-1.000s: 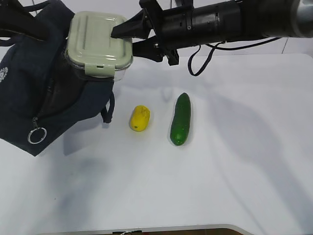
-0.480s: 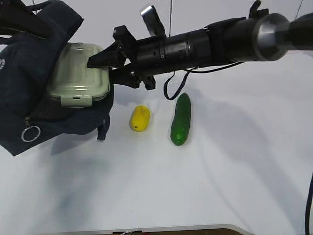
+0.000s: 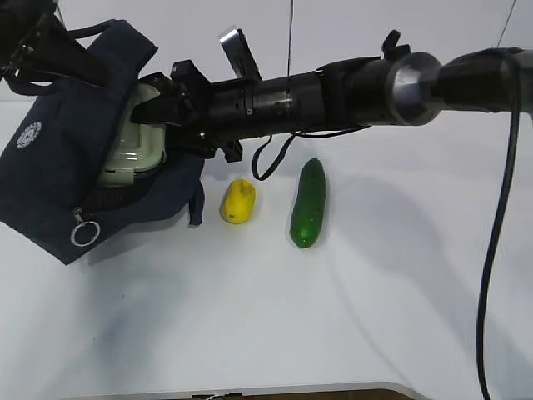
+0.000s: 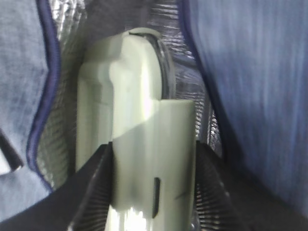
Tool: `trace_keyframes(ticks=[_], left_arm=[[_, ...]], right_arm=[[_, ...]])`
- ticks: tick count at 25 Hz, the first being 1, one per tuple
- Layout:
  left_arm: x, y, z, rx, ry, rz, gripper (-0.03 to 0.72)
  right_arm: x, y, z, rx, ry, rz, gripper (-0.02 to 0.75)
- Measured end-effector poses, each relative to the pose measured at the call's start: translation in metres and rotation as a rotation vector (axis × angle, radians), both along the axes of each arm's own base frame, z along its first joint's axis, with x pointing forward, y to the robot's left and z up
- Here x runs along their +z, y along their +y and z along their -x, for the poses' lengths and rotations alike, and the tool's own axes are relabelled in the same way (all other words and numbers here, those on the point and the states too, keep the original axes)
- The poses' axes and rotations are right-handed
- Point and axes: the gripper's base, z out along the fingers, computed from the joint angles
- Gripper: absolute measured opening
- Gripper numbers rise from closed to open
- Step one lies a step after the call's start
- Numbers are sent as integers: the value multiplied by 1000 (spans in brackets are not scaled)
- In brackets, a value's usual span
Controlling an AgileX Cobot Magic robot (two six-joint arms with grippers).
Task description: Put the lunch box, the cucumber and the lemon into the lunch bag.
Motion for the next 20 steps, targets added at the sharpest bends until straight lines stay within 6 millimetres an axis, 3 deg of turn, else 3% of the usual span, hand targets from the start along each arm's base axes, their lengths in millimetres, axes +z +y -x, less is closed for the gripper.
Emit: trace_keyframes(ticks=[7, 20], left_arm=[[-23, -1, -16, 40, 17, -11, -15], [-55, -3, -30, 39, 95, 4, -15]], right_arm=[[-26, 4, -15, -49, 29, 13, 370], [-56, 7, -27, -95, 74, 29, 370]])
